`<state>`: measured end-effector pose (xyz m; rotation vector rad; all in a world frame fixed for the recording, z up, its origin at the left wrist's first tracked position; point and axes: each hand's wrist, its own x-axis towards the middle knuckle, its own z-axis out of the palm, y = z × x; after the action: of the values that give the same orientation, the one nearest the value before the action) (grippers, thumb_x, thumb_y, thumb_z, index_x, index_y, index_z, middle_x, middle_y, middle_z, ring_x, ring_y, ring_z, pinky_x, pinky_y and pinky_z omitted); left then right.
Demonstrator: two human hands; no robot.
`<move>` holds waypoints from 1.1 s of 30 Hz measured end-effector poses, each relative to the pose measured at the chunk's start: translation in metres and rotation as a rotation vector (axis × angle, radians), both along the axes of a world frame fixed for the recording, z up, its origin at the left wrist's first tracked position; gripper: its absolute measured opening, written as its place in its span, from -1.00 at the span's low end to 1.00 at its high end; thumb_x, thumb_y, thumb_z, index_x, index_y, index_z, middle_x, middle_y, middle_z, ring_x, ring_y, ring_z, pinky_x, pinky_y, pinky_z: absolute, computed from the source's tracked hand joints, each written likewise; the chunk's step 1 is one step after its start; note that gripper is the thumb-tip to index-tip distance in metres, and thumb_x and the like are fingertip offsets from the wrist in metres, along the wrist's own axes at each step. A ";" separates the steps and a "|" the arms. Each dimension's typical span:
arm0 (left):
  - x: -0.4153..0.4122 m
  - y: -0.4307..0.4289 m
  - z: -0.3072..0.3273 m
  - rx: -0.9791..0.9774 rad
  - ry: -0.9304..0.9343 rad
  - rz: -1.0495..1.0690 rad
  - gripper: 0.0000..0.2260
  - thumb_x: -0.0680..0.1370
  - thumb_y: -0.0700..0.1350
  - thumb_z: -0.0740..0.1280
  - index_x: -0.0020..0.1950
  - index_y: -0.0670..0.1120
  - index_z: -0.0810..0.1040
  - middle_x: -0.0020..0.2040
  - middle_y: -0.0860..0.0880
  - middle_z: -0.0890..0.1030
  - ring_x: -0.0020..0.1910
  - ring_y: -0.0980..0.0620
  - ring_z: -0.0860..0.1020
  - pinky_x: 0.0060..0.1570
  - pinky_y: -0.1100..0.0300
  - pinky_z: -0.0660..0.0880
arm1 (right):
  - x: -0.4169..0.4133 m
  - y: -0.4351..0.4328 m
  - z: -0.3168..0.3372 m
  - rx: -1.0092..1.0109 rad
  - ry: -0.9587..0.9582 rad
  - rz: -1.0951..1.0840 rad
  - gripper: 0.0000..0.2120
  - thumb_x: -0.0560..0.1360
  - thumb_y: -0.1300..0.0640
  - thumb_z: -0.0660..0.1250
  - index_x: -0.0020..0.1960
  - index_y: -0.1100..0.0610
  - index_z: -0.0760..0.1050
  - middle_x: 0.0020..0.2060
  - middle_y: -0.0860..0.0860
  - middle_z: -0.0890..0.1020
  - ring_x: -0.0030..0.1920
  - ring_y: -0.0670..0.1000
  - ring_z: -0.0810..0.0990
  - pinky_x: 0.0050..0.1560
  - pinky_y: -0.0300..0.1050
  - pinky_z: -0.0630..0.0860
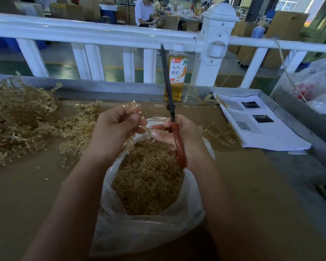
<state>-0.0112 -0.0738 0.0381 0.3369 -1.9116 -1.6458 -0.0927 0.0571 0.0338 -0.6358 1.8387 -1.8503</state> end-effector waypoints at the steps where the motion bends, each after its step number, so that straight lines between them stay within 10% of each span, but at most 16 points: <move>1: -0.001 0.000 0.001 0.010 0.001 -0.019 -0.83 0.56 -0.32 0.21 -0.11 -0.14 0.56 -0.38 0.07 0.65 -0.39 0.20 0.59 -0.36 0.44 0.46 | 0.001 -0.002 0.000 0.044 0.027 0.007 -0.71 0.31 0.25 0.50 -0.21 0.03 0.40 -0.35 -0.09 0.65 -0.51 -0.29 0.51 -0.52 -0.46 0.35; 7: -0.004 -0.007 -0.006 0.043 0.050 0.353 -0.85 0.52 -0.16 0.32 0.08 -0.12 0.56 -0.06 -0.04 0.62 -0.14 0.07 0.56 -0.29 0.35 0.48 | 0.002 -0.005 -0.001 0.018 -0.035 -0.031 -0.73 0.35 0.28 0.48 -0.21 0.06 0.39 -0.39 -0.05 0.54 -0.54 -0.18 0.47 -0.48 -0.32 0.42; 10: 0.005 -0.002 0.002 -0.199 0.414 0.680 -0.88 0.53 -0.11 0.29 0.04 -0.09 0.49 -0.04 -0.16 0.51 -0.14 0.08 0.45 -0.17 0.31 0.41 | -0.002 -0.003 -0.001 -0.126 -0.165 -0.108 -0.75 0.36 0.34 0.45 -0.23 0.13 0.38 -0.44 0.01 0.53 -0.54 -0.09 0.48 -0.50 -0.27 0.45; 13: 0.012 0.015 0.003 -0.400 0.531 0.601 -0.88 0.58 -0.09 0.23 -0.14 -0.07 0.47 -0.26 -0.13 0.46 -0.29 0.10 0.40 -0.28 0.29 0.32 | -0.004 -0.004 -0.003 -0.250 -0.206 -0.134 -0.76 0.39 0.36 0.42 -0.20 0.17 0.36 -0.49 0.00 0.50 -0.50 -0.08 0.49 -0.47 -0.27 0.48; 19: -0.002 0.033 -0.001 0.120 -0.312 -0.005 -0.70 0.53 0.03 0.28 -0.17 -0.19 0.60 -0.20 -0.19 0.64 -0.31 0.00 0.57 -0.30 0.16 0.52 | -0.002 -0.002 -0.003 -0.364 -0.238 -0.097 -0.79 0.42 0.39 0.37 -0.17 0.18 0.36 -0.53 -0.03 0.53 -0.51 -0.12 0.51 -0.47 -0.28 0.48; 28: -0.009 0.020 0.003 0.395 -0.049 -0.011 -0.90 0.45 -0.31 0.34 -0.23 -0.14 0.57 -0.44 0.00 0.62 -0.46 0.10 0.58 -0.48 0.32 0.50 | -0.003 -0.007 -0.002 -0.221 -0.139 -0.048 -0.84 0.43 0.29 0.41 -0.17 0.21 0.41 -0.39 0.05 0.61 -0.44 -0.10 0.58 -0.41 -0.25 0.55; 33: -0.013 0.008 0.006 0.409 0.044 0.084 -0.87 0.50 -0.29 0.31 -0.24 -0.16 0.54 -0.48 0.00 0.60 -0.47 0.14 0.58 -0.43 0.36 0.51 | 0.001 -0.007 0.001 -0.170 -0.154 -0.025 -0.65 0.31 -0.09 0.41 -0.15 0.17 0.46 -0.48 -0.01 0.60 -0.48 -0.11 0.56 -0.46 -0.22 0.56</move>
<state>-0.0242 -0.0654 0.0441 0.5300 -1.4976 -1.9636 -0.0915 0.0502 0.0352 -0.5136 1.6116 -2.0273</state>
